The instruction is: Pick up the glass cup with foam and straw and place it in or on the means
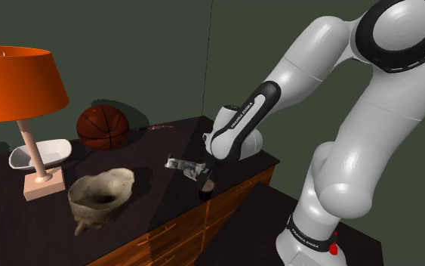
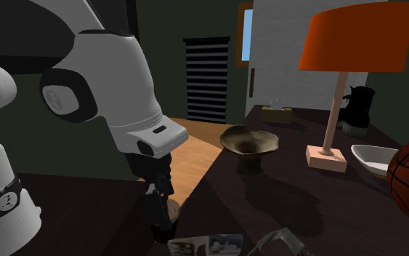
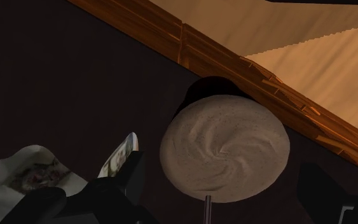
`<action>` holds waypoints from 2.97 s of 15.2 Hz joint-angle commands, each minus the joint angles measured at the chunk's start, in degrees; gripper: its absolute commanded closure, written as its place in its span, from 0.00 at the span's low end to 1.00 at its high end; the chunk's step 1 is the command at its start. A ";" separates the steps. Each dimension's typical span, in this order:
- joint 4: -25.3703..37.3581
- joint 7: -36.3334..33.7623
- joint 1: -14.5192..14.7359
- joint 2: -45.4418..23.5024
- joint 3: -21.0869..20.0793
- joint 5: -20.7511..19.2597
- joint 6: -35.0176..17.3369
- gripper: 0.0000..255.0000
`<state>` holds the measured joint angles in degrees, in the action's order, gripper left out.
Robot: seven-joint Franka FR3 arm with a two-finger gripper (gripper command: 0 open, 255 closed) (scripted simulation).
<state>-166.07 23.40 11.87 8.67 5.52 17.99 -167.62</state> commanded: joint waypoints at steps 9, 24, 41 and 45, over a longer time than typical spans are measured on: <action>-0.01 -0.01 0.00 0.01 -0.01 -0.01 0.00 1.00; 1.23 -7.12 -5.78 13.66 -3.53 -8.61 14.81 1.00; 7.57 -9.98 -7.76 25.28 -4.63 -11.37 32.74 1.00; 9.66 -10.41 -7.96 27.00 -4.71 -11.71 36.54 1.00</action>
<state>-157.00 13.14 3.96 35.07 0.85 6.38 -132.29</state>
